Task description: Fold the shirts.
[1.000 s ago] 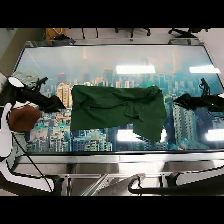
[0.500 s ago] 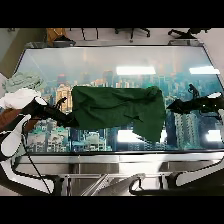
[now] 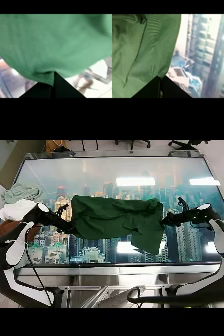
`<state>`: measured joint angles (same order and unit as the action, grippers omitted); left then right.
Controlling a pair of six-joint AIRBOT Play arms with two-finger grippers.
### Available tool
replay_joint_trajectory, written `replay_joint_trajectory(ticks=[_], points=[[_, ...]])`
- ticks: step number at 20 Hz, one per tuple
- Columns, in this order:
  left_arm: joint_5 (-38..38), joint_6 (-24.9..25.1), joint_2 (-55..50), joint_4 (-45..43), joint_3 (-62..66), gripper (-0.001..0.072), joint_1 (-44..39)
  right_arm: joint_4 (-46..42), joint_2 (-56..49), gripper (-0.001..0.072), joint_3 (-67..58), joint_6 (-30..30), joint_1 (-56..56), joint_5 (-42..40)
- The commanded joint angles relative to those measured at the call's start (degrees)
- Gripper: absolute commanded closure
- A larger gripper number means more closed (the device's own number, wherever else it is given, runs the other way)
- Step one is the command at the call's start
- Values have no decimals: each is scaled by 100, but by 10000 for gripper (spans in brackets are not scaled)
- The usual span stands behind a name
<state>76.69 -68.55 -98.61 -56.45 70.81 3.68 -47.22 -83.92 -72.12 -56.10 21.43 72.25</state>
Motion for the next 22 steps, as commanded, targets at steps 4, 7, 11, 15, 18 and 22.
replay_joint_trajectory(ticks=[4, 7, 11, 15, 18, 22], points=[[1231, 179, 1108, 1910, 1392, 696, 114, 1869, 1167, 692, -1298, 118, 363, 1250], [1250, 341, 2166, 3926, 2610, 696, 529, 4170, 2033, 692, -2358, 232, 931, 1307], [275, 339, 3464, 4524, 4301, 695, 1329, 5224, 3126, 692, -3410, 243, 1700, 564], [-195, 282, 4610, 3864, 4778, 695, 2385, 5101, 4186, 692, -3480, 868, 1847, -804], [-238, 260, 5281, 3652, 4225, 695, 3467, 4159, 4769, 692, -3482, 918, 1847, -1399], [-236, 210, 5313, 3685, 3587, 695, 3499, 3593, 4887, 692, -3464, 918, 1845, -1176]])
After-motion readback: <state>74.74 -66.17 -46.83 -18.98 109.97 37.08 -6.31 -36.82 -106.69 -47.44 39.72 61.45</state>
